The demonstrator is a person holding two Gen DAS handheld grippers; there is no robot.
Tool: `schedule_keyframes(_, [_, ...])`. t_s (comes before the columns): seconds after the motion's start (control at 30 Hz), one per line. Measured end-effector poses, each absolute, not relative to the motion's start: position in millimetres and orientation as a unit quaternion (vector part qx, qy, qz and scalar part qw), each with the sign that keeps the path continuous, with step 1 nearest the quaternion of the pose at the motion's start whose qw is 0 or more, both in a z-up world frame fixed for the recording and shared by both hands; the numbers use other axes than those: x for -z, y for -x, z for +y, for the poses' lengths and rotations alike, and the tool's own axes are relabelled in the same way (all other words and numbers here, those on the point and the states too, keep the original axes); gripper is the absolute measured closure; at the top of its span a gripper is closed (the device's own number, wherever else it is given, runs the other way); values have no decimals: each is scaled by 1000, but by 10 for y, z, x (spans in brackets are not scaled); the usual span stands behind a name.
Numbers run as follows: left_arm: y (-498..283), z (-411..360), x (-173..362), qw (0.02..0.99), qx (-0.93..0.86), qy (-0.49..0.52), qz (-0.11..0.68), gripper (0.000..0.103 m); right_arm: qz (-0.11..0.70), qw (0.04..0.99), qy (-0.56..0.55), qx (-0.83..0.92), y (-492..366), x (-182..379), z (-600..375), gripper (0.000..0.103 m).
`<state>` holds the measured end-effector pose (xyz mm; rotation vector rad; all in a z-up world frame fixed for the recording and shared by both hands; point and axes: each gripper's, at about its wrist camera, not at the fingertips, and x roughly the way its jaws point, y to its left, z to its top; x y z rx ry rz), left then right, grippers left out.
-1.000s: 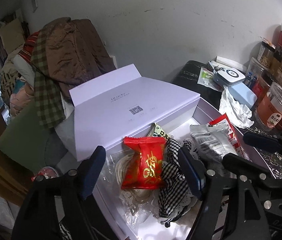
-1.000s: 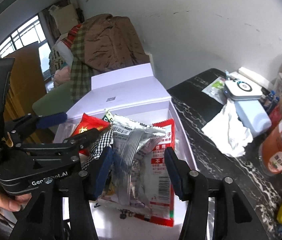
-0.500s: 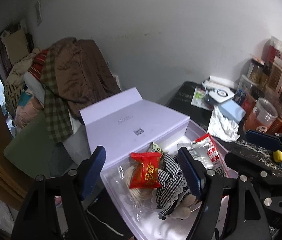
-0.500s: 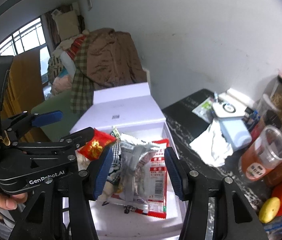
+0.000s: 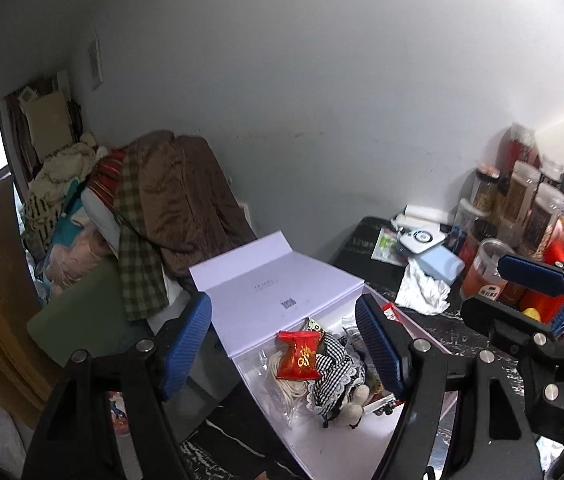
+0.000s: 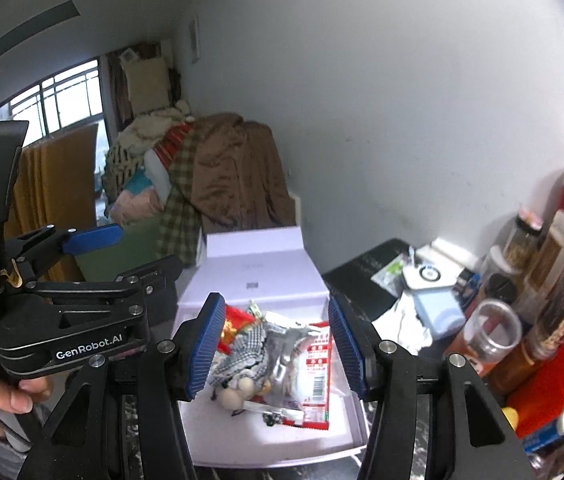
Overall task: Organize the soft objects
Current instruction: 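Withdraw both tools up and away from the box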
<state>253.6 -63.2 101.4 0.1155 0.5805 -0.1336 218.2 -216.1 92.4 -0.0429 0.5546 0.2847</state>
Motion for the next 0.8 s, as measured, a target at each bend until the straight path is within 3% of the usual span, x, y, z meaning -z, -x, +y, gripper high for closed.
schedule_keyframes(0.2, [-2224,-581,-1235,962,65,-55,257,28,233,962,24,-143,-1845,-1171,-2125,45])
schedule_keyframes(0.3, [-2073,-543,-1319,966,65,-51,244,23,217,965,27,-143,-1672,-1253,-2121,44])
schedule_keyframes(0.8, [-1458,-544,-1464,973,78,-52,212,19,164,978,32,-127,-920,-1451,-2132,23])
